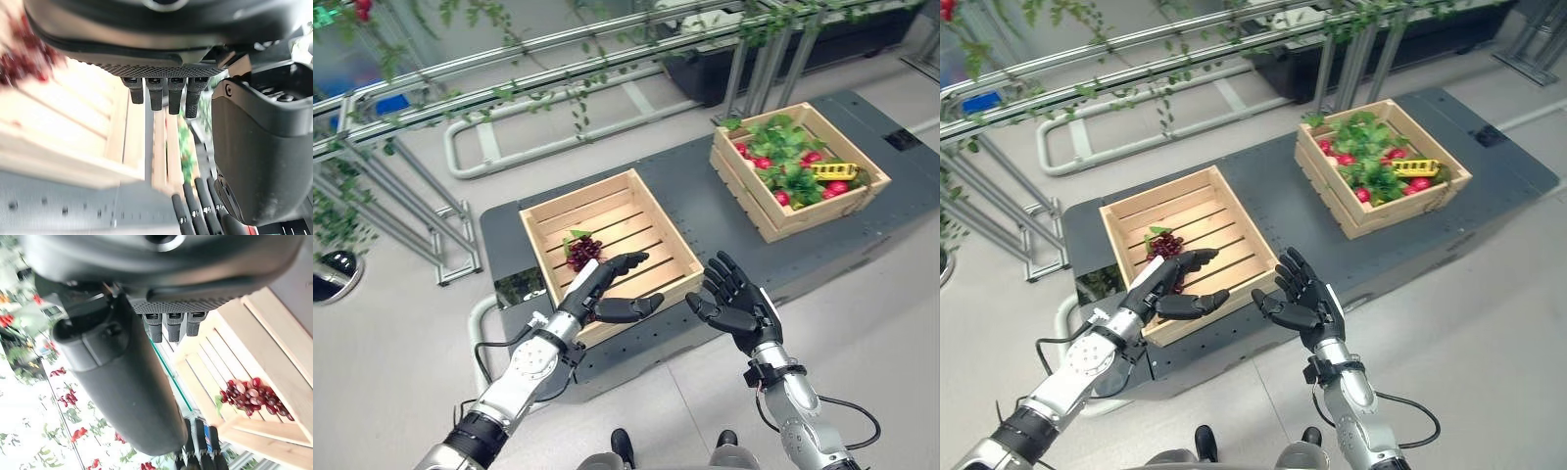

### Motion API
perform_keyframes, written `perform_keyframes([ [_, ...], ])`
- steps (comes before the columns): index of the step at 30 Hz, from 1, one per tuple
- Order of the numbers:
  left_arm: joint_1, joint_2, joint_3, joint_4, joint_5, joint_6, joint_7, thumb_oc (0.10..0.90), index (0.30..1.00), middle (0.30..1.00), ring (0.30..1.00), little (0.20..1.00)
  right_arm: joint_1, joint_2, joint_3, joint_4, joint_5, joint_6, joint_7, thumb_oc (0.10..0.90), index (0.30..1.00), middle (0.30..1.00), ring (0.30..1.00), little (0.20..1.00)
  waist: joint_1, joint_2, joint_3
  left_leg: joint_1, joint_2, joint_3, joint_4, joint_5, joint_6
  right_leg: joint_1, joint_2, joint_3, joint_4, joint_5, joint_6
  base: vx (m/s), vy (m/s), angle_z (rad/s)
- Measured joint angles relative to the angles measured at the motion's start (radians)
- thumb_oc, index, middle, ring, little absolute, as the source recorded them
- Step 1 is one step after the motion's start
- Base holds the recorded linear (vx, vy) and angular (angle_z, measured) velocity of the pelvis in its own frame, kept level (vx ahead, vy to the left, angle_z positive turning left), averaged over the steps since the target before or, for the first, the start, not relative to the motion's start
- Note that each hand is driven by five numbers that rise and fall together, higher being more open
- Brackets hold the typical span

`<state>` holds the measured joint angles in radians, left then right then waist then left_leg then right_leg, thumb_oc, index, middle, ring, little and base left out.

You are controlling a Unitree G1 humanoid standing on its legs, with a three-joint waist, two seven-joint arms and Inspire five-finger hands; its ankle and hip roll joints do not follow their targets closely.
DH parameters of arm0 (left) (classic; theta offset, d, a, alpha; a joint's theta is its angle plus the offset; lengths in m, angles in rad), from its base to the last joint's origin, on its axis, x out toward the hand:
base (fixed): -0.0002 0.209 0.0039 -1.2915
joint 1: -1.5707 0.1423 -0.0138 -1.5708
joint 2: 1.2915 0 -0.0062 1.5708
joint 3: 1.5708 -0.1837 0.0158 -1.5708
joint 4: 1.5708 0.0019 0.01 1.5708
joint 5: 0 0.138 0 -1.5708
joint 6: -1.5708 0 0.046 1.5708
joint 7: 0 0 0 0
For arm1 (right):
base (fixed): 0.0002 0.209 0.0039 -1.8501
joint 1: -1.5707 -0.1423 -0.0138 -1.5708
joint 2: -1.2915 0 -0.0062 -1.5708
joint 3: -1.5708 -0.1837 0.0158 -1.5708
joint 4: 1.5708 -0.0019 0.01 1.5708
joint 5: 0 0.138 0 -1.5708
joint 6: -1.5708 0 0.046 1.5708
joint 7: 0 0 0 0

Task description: Pick up the fruits from the basket on one side to the basket on the other side

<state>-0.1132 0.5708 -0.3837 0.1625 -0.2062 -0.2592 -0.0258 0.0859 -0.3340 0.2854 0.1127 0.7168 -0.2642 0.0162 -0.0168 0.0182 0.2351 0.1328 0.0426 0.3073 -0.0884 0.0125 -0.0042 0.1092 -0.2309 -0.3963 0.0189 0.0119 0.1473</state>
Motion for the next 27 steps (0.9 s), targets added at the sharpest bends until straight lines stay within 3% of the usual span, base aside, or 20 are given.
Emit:
perform_keyframes([
  [1, 0.0, -0.007, -0.002, -0.004, 0.0, 0.0, -0.002, 0.8, 0.9, 0.9, 0.9, 0.9, 0.001, 0.008, -0.004, -0.001, 0.001, 0.0, -0.01, 0.8, 0.9, 0.9, 0.9, 0.9, -0.001, 0.004, 0.001, -0.007, 0.006, 0.001, 0.011, -0.004, 0.006, -0.031, -0.006, 0.006, 0.064, -0.003, 0.002, 0.03, 0.194, 0.11],
  [3, 0.002, -0.033, -0.008, -0.008, -0.001, 0.0, -0.001, 0.8, 0.9, 0.9, 0.9, 0.9, 0.003, -0.006, -0.007, -0.011, 0.008, -0.004, -0.017, 0.8, 0.9, 0.9, 0.9, 0.9, -0.022, 0.017, 0.006, -0.02, 0.011, -0.004, 0.021, -0.011, 0.027, -0.166, -0.055, 0.02, 0.324, -0.015, -0.007, 0.1, -0.051, 0.07],
  [4, 0.002, -0.038, -0.008, -0.007, -0.001, 0.0, -0.001, 0.8, 0.9, 0.9, 0.9, 0.9, 0.007, -0.006, -0.006, -0.013, 0.008, -0.004, -0.016, 0.8, 0.9, 0.9, 0.9, 0.9, -0.024, 0.011, 0.009, -0.012, 0.009, -0.005, 0.017, -0.012, 0.033, -0.196, -0.068, 0.034, 0.375, -0.028, -0.009, 0.1, -0.182, -0.01],
  [5, 0.005, -0.046, -0.007, -0.004, -0.002, 0.0, 0.0, 0.8, 0.9, 0.9, 0.9, 0.9, 0.023, -0.006, -0.001, -0.017, 0.009, -0.004, -0.016, 0.8, 0.9, 0.9, 0.9, 0.9, -0.024, 0.005, 0.013, -0.002, 0.008, -0.009, 0.011, -0.012, 0.037, -0.216, -0.038, 0.095, 0.378, -0.058, -0.031, 0.07, -0.18, 0.06],
  [6, 0.003, -0.042, -0.007, -0.006, -0.004, 0.0, 0.0, 0.8, 0.9, 0.9, 0.9, 0.9, 0.039, -0.006, 0.005, -0.022, 0.009, -0.004, -0.016, 0.8, 0.9, 0.9, 0.9, 0.9, -0.027, 0.004, 0.019, -0.005, 0.008, -0.032, 0.007, -0.007, 0.04, -0.229, 0.01, 0.143, 0.327, -0.064, -0.04, 0.05, -0.206, 0.22],
  [8, -0.004, -0.034, -0.003, -0.009, -0.005, 0.0, 0.009, 0.8, 0.9, 0.9, 0.9, 0.9, 0.037, -0.003, 0.006, -0.022, 0.017, -0.005, -0.017, 0.8, 0.9, 0.9, 0.9, 0.9, -0.029, -0.023, 0.033, -0.008, -0.001, -0.042, 0.002, 0.0, 0.039, -0.227, 0.061, 0.146, 0.201, -0.055, -0.037, 0.04, -0.254, 0.33],
  [9, -0.005, -0.043, -0.004, -0.009, -0.005, 0.001, 0.033, 0.8, 0.9, 0.9, 0.9, 0.9, 0.026, 0.0, 0.012, -0.015, 0.039, -0.019, -0.017, 0.8, 0.9, 0.9, 0.9, 0.9, -0.028, -0.022, 0.041, -0.031, -0.006, -0.063, 0.0, 0.004, 0.035, -0.241, 0.093, 0.165, 0.104, -0.051, -0.031, 0.13, -0.291, 0.48],
  [10, -0.016, -0.046, -0.005, -0.009, -0.005, 0.001, 0.052, 0.8, 0.9, 0.9, 0.9, 0.9, 0.006, 0.003, 0.011, -0.012, 0.04, -0.034, -0.018, 0.8, 0.9, 0.9, 0.9, 0.9, -0.033, -0.031, 0.052, -0.054, -0.01, -0.091, 0.001, 0.01, 0.034, -0.236, 0.112, 0.19, 0.018, -0.006, -0.03, 0.22, -0.245, 0.66],
  [11, -0.015, -0.05, -0.008, -0.008, -0.005, 0.004, 0.059, 0.8, 0.9, 0.9, 0.9, 0.9, -0.005, 0.006, 0.011, -0.004, 0.041, -0.039, -0.018, 0.8, 0.9, 0.9, 0.9, 0.9, -0.042, -0.03, 0.056, -0.064, -0.014, -0.111, 0.001, 0.014, 0.03, -0.232, 0.116, 0.198, 0.004, 0.029, -0.034, 0.31, -0.258, 0.78],
  [12, 0.006, -0.065, -0.008, -0.008, -0.006, 0.016, 0.07, 0.8, 0.9, 0.9, 0.9, 0.9, -0.028, 0.015, 0.011, 0.021, 0.057, -0.039, -0.018, 0.8, 0.9, 0.9, 0.9, 0.9, -0.05, -0.019, 0.063, -0.067, -0.008, -0.131, 0.011, 0.01, 0.017, -0.219, 0.132, 0.219, 0.001, 0.055, -0.07, 0.24, -0.188, 0.58],
  [13, 0.022, -0.076, -0.008, -0.011, -0.007, 0.022, 0.072, 0.8, 0.9, 0.9, 0.9, 0.9, -0.034, 0.015, 0.011, 0.029, 0.077, -0.039, -0.019, 0.8, 0.9, 0.9, 0.9, 0.9, -0.049, -0.008, 0.067, -0.064, 0.002, -0.134, 0.026, 0.001, 0.007, -0.206, 0.142, 0.218, 0.001, 0.047, -0.08, 0.22, -0.239, 0.33],
  [14, 0.068, -0.088, -0.001, -0.034, -0.029, 0.028, 0.072, 0.8, 0.9, 0.9, 0.9, 0.9, -0.039, 0.018, 0.01, 0.033, 0.08, -0.039, -0.02, 0.8, 0.9, 0.9, 0.9, 0.9, -0.038, 0.002, 0.076, -0.066, 0.02, -0.132, 0.085, -0.021, -0.018, -0.181, 0.159, 0.216, -0.001, 0.031, -0.098, 0.12, -0.168, 0.05],
  [16, 0.085, -0.089, 0.006, -0.032, -0.044, 0.024, 0.074, 0.8, 0.9, 0.9, 0.9, 0.9, -0.053, 0.04, 0.005, 0.052, 0.077, -0.049, -0.024, 0.8, 0.9, 0.9, 0.9, 0.9, -0.014, -0.036, 0.103, -0.176, 0.026, -0.137, 0.354, -0.064, -0.053, -0.162, 0.148, 0.219, 0.009, 0.008, -0.127, 0.1, -0.005, 0.03],
  [17, 0.088, -0.098, -0.002, -0.019, -0.044, 0.018, 0.094, 0.8, 0.9, 0.9, 0.9, 0.9, -0.062, 0.038, 0.005, 0.064, 0.077, -0.049, -0.035, 0.8, 0.9, 0.9, 0.9, 0.9, 0.006, -0.047, 0.115, -0.264, 0.038, -0.162, 0.509, -0.071, -0.051, -0.136, 0.147, 0.23, 0.005, 0.002, -0.135, 0.07, 0.186, -0.04],
  [19, 0.091, -0.111, -0.018, 0.01, -0.043, -0.01, 0.106, 0.8, 0.9, 0.9, 0.9, 0.9, -0.076, 0.034, 0.004, 0.07, 0.075, -0.06, -0.051, 0.8, 0.9, 0.9, 0.9, 0.9, 0.009, -0.044, 0.12, -0.289, 0.05, -0.164, 0.451, -0.075, -0.047, -0.121, 0.158, 0.23, -0.001, -0.004, -0.143, 0.02, 0.177, -0.16],
  [21, 0.067, -0.115, -0.047, 0.02, -0.044, -0.041, 0.124, 0.8, 0.9, 0.9, 0.9, 0.9, -0.112, 0.028, 0.001, 0.067, 0.074, -0.127, -0.087, 0.8, 0.9, 0.9, 0.9, 0.9, -0.01, -0.024, 0.148, -0.279, 0.079, -0.151, 0.244, -0.042, -0.076, -0.116, 0.176, 0.231, -0.001, -0.008, -0.146, -0.01, 0.229, -0.22],
  [23, -0.025, -0.12, -0.091, 0.044, -0.044, -0.064, 0.142, 0.8, 0.9, 0.9, 0.9, 0.9, -0.154, 0.009, -0.001, 0.067, 0.071, -0.171, -0.126, 0.8, 0.9, 0.9, 0.9, 0.9, -0.032, -0.004, 0.195, -0.278, 0.086, -0.142, 0.147, -0.019, -0.066, -0.12, 0.185, 0.231, 0.008, -0.014, -0.14, 0.04, 0.167, -0.1],
  [26, -0.113, -0.134, -0.102, 0.066, -0.044, -0.073, 0.15, 0.8, 0.9, 0.9, 0.9, 0.9, -0.175, -0.007, -0.001, 0.069, 0.072, -0.176, -0.158, 0.8, 0.9, 0.9, 0.9, 0.9, -0.056, 0.006, 0.215, -0.266, 0.089, -0.125, 0.141, -0.018, -0.067, -0.151, 0.187, 0.22, 0.024, -0.028, -0.119, 0.06, 0.15, -0.29],
  [27, -0.129, -0.136, -0.101, 0.048, -0.043, -0.073, 0.155, 0.8, 0.9, 0.9, 0.9, 0.9, -0.165, -0.007, -0.004, 0.07, 0.072, -0.18, -0.158, 0.8, 0.9, 0.9, 0.9, 0.9, -0.059, 0.022, 0.223, -0.24, 0.086, -0.137, 0.108, 0.082, -0.034, -0.16, 0.195, 0.218, 0.037, -0.038, -0.102, 0.02, 0.086, -0.31],
])
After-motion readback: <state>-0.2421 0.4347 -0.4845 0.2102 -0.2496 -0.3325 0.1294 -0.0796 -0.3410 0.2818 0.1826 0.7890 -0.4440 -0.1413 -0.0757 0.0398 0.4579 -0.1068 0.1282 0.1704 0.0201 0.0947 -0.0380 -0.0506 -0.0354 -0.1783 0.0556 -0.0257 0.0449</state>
